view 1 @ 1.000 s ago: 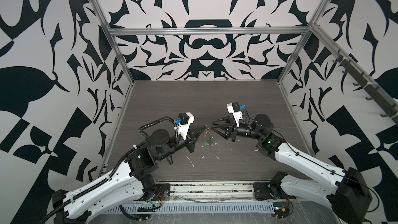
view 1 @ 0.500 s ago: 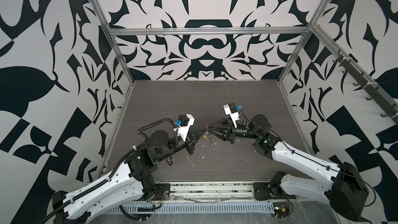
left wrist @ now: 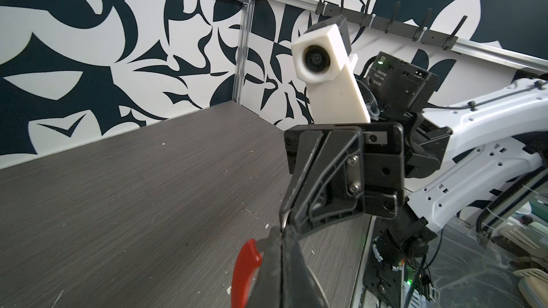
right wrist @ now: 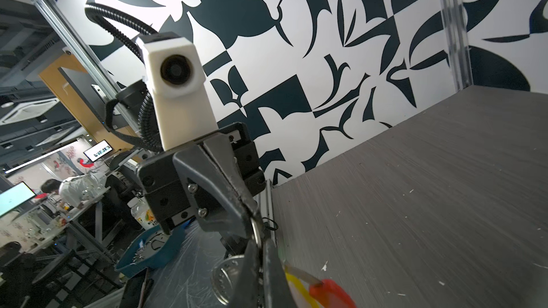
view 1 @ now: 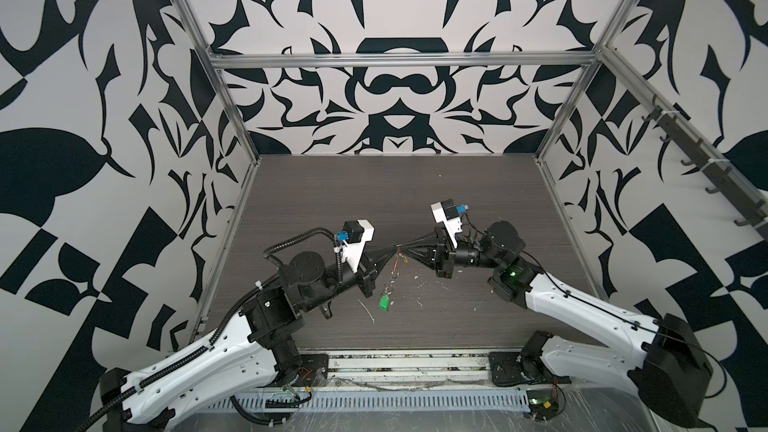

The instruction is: Remove the keys from the keyring

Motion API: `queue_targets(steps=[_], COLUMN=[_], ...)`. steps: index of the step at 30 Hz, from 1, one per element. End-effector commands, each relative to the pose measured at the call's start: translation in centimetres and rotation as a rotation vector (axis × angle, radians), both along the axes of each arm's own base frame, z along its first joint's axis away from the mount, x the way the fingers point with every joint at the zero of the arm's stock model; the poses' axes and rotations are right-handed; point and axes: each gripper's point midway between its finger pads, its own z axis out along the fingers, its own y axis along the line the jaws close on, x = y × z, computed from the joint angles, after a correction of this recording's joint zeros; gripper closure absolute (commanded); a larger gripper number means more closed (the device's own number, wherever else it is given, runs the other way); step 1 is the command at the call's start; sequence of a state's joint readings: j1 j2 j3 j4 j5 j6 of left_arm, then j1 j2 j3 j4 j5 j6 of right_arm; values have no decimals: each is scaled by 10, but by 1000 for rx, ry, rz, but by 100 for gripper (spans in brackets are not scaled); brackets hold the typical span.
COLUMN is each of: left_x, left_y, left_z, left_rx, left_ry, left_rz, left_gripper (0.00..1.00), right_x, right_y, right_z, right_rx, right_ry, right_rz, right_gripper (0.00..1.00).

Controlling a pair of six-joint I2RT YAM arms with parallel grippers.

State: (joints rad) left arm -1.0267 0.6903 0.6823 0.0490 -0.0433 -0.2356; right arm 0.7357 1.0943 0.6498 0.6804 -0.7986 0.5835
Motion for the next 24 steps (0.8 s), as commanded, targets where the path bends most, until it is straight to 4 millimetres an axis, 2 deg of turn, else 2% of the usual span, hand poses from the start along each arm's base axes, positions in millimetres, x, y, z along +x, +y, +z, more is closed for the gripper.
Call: queue_targets(steps=[1,4,5,7,8,10,14,19,21,24], left_x=[-3,-2,-2,-1,-1,-2,-7,-21,-25,-26], left_y=[-3,-2,0,3,5,7,5,-10,-15,-18], left_z=[6,5,5,5,5,5,1,-3,-4,-6], left_rx=[-25,-12,-6,5,11,24,66,124,139,155], left_ry=[-12,-6,-2,2,-2,-14,-6,32,46,57], left_rz=[-21,-15,-8,9,13,14,-22,-142,-175,-194], left_gripper=[100,100,96,73,66,59,53,50,51,59], right_x=[-4,-5,-6,-8,-8,-9,-10,-13,-15,-17], right_y=[-5,-9,-10,-13,-15,-20,-26,-27,-27,-27], right_z=[32,29,27,23,20,14,3,-12,-14,-13], right_rx=[55,23,8,-36,-62,-124,-246,-377,-405,-431], right_ry=[-79,-75,-72,-66,-59,-58,-49,-13,-10,-13], right_rz=[-18,-41,-45,-56,-65,-81,-105,-61,-42,-26], right_gripper=[100,100,100,100,100,100,100,100,100,100])
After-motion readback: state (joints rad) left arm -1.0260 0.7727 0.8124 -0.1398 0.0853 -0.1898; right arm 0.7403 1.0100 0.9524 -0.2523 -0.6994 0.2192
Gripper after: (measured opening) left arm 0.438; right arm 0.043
